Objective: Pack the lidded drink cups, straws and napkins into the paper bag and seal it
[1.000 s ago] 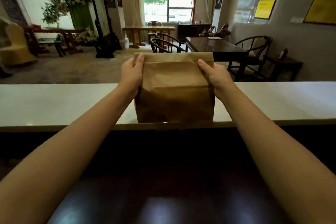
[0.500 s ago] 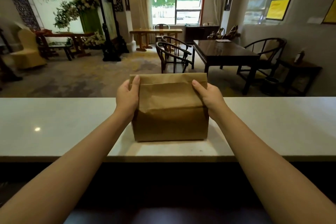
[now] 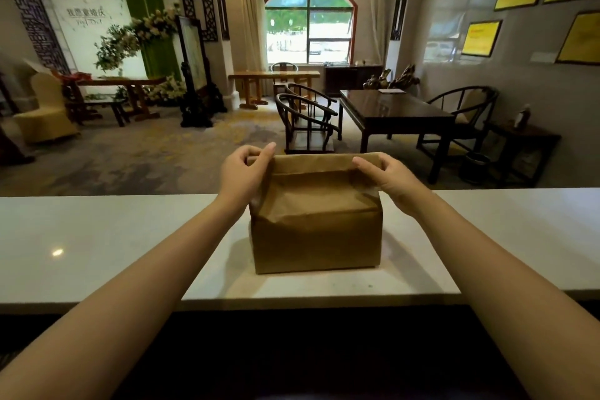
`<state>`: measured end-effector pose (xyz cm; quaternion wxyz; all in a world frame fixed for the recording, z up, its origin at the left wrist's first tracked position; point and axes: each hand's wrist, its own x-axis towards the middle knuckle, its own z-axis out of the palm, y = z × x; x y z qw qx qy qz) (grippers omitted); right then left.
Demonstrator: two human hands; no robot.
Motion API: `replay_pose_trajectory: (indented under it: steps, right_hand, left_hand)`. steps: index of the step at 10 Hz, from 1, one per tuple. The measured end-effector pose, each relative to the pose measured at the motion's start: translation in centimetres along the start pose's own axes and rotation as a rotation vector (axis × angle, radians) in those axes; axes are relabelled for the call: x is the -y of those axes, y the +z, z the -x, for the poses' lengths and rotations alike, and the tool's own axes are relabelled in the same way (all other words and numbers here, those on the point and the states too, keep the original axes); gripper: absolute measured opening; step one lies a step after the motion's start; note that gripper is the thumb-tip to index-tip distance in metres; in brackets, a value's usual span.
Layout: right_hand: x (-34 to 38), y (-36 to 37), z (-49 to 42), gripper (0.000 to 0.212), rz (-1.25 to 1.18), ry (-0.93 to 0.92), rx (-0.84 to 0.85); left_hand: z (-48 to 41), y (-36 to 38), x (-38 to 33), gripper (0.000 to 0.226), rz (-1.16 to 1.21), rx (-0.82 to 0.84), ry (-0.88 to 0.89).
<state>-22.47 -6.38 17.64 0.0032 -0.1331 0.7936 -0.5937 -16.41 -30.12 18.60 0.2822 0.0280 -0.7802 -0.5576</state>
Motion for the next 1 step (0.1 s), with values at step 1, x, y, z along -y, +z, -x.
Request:
replay_pose_trajectory:
  steps: [1]
  right_hand:
    - [2.70,-1.17,0.00,0.061,0.139,0.012,0.025]
  left_hand:
    - [-1.17,-0.80,-2.25,0.024,-0.098,0.028,0.071]
